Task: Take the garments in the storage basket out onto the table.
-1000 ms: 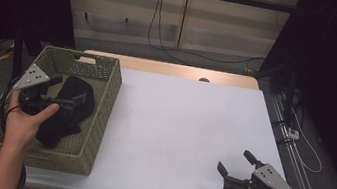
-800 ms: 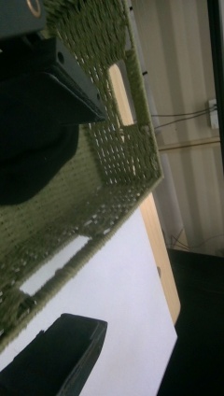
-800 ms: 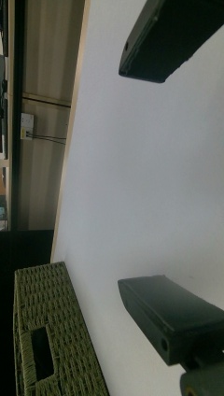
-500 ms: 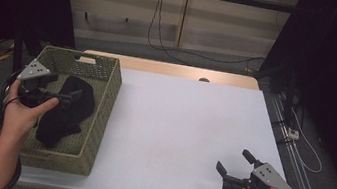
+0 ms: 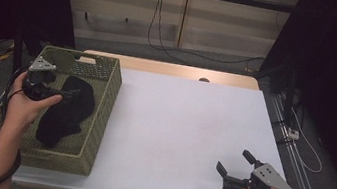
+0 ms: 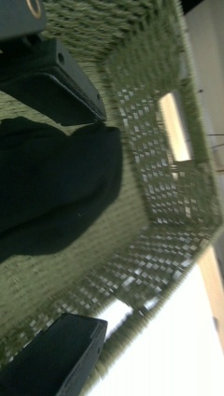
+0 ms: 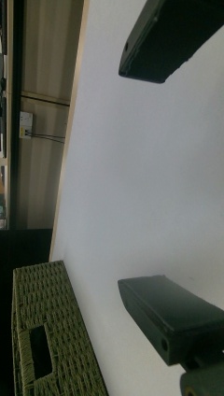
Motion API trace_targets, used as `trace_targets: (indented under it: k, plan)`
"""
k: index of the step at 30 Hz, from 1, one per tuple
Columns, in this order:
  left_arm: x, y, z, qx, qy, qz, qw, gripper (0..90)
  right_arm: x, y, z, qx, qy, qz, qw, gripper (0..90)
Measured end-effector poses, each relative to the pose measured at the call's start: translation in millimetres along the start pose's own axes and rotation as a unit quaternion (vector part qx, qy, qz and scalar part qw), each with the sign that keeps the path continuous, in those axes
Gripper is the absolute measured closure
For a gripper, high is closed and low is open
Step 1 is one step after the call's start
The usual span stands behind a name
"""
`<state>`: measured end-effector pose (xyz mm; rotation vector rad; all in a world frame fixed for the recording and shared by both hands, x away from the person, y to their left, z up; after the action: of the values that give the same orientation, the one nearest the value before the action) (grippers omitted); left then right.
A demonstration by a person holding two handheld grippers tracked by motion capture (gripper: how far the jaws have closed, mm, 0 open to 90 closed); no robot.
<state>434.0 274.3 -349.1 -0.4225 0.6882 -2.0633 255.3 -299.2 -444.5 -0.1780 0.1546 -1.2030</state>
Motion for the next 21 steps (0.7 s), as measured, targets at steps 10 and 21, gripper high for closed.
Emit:
trace_targets:
  k: [10,21]
  plan:
    - [-10.8,22.7,-9.0,-0.072,-0.016,0.008,0.9972,6.2,-0.3,-1.6,0.0,0.000,-0.002,0.001,1.0000,0.1]
    - [-20.9,47.8,-26.2,-0.121,-0.044,0.008,0.9917,6.1,0.2,-2.2,-0.5,-0.002,-0.002,-0.002,1.0000,0.1]
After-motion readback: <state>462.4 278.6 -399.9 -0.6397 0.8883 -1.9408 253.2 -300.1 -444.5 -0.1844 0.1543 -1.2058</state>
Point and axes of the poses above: each handheld gripper's, and its own axes: y roughly forward along the jaws, z roughly out of its top, x roughly to its right, the point moved 1 cm from there along y, roughly forward along the jaws, and after that the axes turned 5 degrees about -z, right-handed, at the moved point
